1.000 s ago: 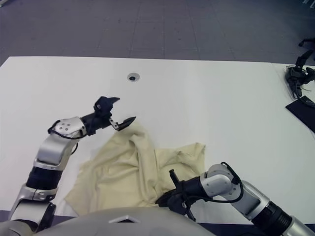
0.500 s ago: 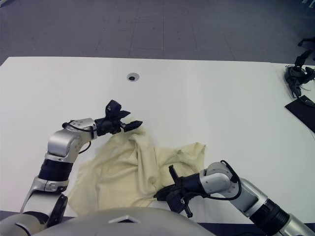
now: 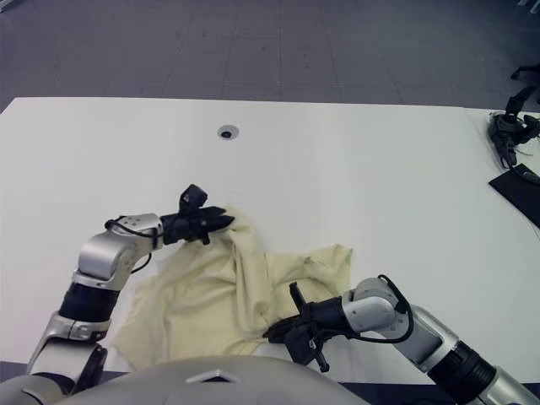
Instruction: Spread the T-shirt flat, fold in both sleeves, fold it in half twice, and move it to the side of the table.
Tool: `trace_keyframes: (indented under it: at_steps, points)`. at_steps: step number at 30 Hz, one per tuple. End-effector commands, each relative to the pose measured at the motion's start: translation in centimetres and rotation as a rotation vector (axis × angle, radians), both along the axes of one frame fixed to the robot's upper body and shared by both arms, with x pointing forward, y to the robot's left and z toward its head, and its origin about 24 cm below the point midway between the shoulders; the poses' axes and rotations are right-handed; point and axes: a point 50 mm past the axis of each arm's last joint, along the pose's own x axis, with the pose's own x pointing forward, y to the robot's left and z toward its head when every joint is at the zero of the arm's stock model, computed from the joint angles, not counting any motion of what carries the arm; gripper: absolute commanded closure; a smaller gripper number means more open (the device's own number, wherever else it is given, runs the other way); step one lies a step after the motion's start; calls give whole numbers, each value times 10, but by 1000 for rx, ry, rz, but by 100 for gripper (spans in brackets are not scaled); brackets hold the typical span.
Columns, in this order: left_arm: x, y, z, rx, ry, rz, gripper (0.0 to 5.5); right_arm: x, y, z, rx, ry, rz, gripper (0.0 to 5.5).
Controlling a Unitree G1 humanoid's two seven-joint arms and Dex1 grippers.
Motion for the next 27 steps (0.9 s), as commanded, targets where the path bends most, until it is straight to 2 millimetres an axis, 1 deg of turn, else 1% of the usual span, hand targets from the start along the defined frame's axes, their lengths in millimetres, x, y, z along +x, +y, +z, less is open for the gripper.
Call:
trace_keyframes:
  at_steps: [1,3,6,8,11,14,18,22,24,25,26,27]
  points:
    - [2,2,-1,26,-12,2,452,0,-17,-20,-180,26,-42,550]
    - [1,2,0,23,-17,-1,478,0,-16,-20,-178,26,-42,550]
    - [-2,1,1,18,-18,-10,531,0,-16,-20,-175,26,-42,550]
    - [-4,0,0,16,-16,-16,545,1,-16,-21,-173,25,-42,550]
    - [-6,-1,2,-1,-23,-24,545,1,-15,-21,-170,24,-44,550]
    - [-7,-1,10,-35,-52,-28,545,0,-15,-21,-168,23,-46,550]
    - [-10,0,29,-117,-112,-38,545,0,-15,-22,-166,23,-47,550]
    - [-11,8,48,-167,-175,-22,545,0,-14,-22,-167,22,-49,550]
    - [-10,12,50,-159,-185,-7,545,-1,-15,-22,-168,21,-50,550]
    - [-9,14,49,-141,-185,1,545,-1,-15,-22,-168,21,-49,550]
    - [-8,17,45,-114,-179,14,526,-1,-14,-22,-168,20,-50,550]
    - [-6,20,40,-87,-169,27,520,0,-14,-22,-167,19,-50,550]
